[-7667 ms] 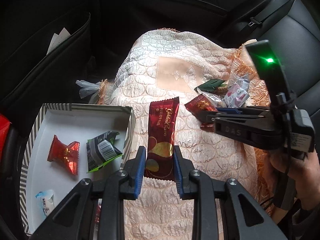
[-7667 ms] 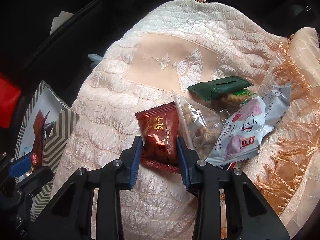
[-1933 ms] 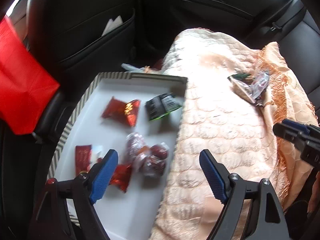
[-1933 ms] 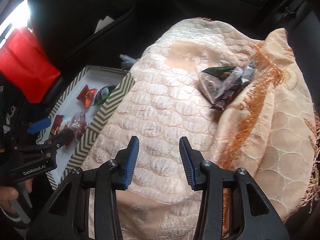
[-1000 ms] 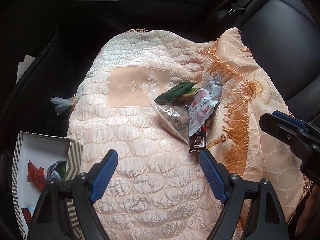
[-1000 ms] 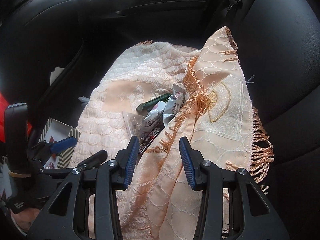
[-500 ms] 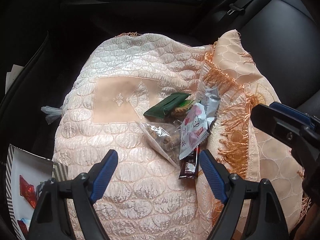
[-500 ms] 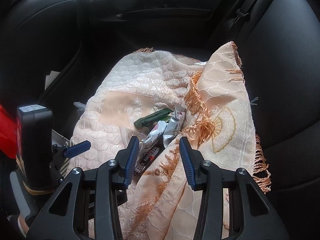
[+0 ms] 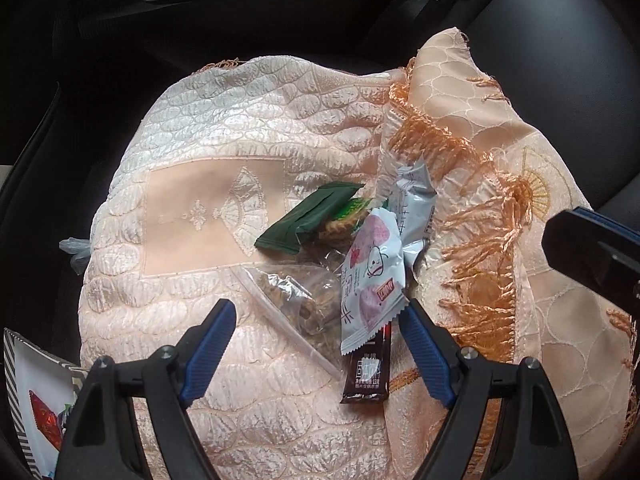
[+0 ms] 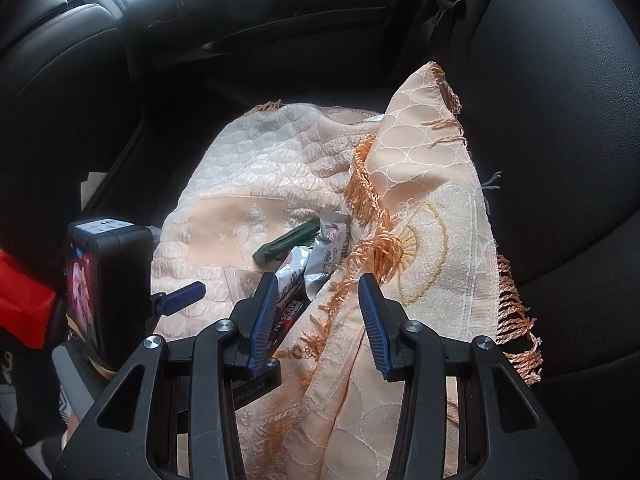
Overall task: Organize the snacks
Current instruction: 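Reach the left gripper down and grasp the white-pink snack packet, then grasp the small white candy with the right gripper while the left holds its packet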
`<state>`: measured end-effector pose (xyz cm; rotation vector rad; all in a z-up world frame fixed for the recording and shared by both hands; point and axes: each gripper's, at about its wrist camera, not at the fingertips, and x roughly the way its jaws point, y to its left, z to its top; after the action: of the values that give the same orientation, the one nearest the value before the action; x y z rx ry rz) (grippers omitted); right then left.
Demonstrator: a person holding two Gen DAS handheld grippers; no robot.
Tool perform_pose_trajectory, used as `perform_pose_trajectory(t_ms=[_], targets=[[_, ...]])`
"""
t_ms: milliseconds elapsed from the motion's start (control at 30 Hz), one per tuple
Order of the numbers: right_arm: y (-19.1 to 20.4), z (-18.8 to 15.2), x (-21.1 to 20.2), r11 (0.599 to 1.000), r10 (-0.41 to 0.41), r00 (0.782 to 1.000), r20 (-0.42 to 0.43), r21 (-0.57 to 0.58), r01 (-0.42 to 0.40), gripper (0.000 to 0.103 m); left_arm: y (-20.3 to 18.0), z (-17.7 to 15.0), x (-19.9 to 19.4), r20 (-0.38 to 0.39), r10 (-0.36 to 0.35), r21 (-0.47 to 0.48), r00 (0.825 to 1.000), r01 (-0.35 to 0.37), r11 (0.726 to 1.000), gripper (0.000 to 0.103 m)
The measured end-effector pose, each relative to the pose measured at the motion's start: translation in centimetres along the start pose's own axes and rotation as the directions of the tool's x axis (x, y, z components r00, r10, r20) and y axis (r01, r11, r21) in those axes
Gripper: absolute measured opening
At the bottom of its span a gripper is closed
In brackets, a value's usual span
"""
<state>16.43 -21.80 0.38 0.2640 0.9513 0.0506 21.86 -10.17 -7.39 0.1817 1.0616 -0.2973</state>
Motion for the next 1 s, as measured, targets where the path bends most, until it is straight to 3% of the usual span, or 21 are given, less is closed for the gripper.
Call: perform_pose_trajectory(t_ms=[233, 300, 367, 467, 767, 1000], targets=[[-0.2, -0.1, 0.2, 1.000, -0.001, 1.000, -0.007, 0.007, 0.002, 0.041, 0.1, 0.8, 0.8, 0.003, -0.049, -0.016, 0.999, 0.049, 0.999, 0.085], [-0.4, -0.1, 0.2, 1.000, 0.001, 1.000, -0.002, 0.016, -0.001, 0.041, 0.1, 1.0, 1.0, 0.010, -0.066, -0.026, 0.998, 0.066, 0.997, 0.081], [-0.5, 0.0, 0.2, 1.000, 0.007, 1.000, 0.001, 0.025, -0.007, 0.041, 0.1, 1.2, 1.3, 0.003, -0.075, -0.026, 0.997, 0.075, 0.997, 0.054], [-0.7, -0.1, 0.2, 1.000, 0.006, 1.000, 0.001, 0.030, -0.006, 0.041, -0.1, 1.2, 1.7, -0.005, -0.070, -0.011, 0.998, 0.069, 0.998, 0.023], [-0.4, 1.0, 2.4, 0.997, 0.050, 0.996, -0.074, 0.058, -0.046, 0.041, 1.7, 0.6, -0.2, 0.040, -0.085, -0.066, 0.996, 0.088, 0.994, 0.021], [1.0, 3.4, 7.3, 1.000, -0.016, 0.986, -0.168, 0.012, 0.018, 0.043, 4.1, -0.3, -1.7, 0.042, -0.107, -0.117, 0.993, 0.111, 0.987, 0.021]])
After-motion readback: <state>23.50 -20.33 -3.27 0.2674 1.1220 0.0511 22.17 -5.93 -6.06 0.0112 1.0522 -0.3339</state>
